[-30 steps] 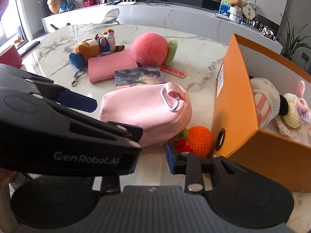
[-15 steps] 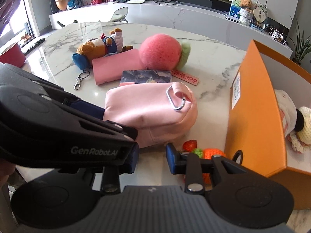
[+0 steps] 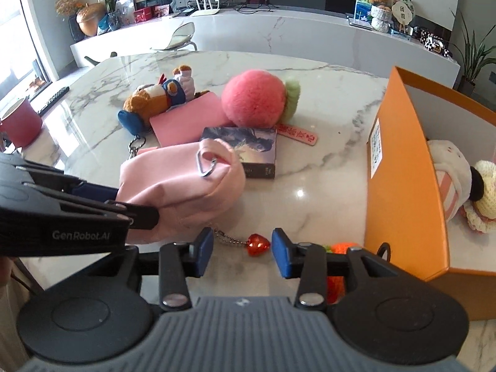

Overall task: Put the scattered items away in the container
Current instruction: 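Grasp the pink pouch by its clip loop with the right tool, then grasp the brown bear keychain with left tool while right tool holds pouch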

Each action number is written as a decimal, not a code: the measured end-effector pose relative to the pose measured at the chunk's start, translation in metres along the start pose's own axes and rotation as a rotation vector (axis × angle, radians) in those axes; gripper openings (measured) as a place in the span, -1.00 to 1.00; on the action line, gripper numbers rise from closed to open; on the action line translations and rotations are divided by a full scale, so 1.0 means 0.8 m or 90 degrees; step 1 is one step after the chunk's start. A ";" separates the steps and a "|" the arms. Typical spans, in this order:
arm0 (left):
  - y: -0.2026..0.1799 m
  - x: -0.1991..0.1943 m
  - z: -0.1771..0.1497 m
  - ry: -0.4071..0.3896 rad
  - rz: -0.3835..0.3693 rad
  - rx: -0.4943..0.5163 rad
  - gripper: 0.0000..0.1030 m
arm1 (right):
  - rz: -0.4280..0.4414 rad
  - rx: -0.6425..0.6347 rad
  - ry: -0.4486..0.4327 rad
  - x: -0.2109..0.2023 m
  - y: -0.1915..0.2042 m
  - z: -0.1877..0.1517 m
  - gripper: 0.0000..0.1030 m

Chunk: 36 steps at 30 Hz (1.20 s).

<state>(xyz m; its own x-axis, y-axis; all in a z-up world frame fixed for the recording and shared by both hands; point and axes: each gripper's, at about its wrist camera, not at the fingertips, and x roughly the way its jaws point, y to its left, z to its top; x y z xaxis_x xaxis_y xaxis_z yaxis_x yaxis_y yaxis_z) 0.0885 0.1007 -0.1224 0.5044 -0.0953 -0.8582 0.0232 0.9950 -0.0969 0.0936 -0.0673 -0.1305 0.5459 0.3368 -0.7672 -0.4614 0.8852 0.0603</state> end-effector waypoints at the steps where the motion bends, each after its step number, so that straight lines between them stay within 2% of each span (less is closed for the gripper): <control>1: 0.000 -0.001 0.000 0.000 -0.007 0.000 -0.03 | 0.000 0.007 -0.006 -0.003 0.000 0.003 -0.11; 6: 0.005 -0.013 0.000 -0.018 0.006 0.021 0.11 | 0.024 0.067 -0.005 -0.004 -0.003 0.017 -0.10; 11: 0.025 -0.019 -0.005 -0.020 0.009 0.005 0.14 | 0.066 0.136 0.011 0.003 -0.006 0.026 0.07; 15: 0.039 -0.027 -0.006 -0.029 0.009 0.001 0.09 | 0.082 0.133 0.018 0.010 0.009 0.031 0.22; 17: 0.044 -0.030 -0.003 -0.035 0.017 0.007 0.09 | 0.083 0.134 0.018 0.015 0.015 0.034 0.37; 21: 0.057 -0.020 0.007 -0.025 0.033 0.007 0.08 | 0.064 0.142 0.038 0.032 0.018 0.045 0.39; 24: 0.062 -0.009 0.011 -0.014 0.037 0.010 0.08 | 0.068 0.151 0.060 0.048 0.023 0.052 0.23; 26: 0.067 -0.005 0.012 -0.009 0.027 -0.002 0.06 | 0.052 0.134 0.066 0.053 0.030 0.055 -0.07; 29: 0.075 -0.005 0.015 -0.016 0.027 -0.005 0.04 | 0.051 0.099 0.047 0.046 0.042 0.061 -0.38; 32: 0.085 -0.009 0.023 -0.030 0.038 -0.010 0.04 | 0.044 0.041 0.010 0.028 0.059 0.071 -0.53; 36: 0.101 -0.011 0.042 -0.053 0.056 -0.026 0.04 | 0.017 -0.028 -0.040 0.017 0.073 0.092 -0.56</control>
<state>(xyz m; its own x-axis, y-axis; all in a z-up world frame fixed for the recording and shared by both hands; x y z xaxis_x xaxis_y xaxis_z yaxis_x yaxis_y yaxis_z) 0.1151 0.1828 -0.1059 0.5723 -0.0034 -0.8200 -0.0590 0.9972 -0.0453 0.1257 0.0124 -0.0902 0.5749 0.3805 -0.7243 -0.5059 0.8611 0.0508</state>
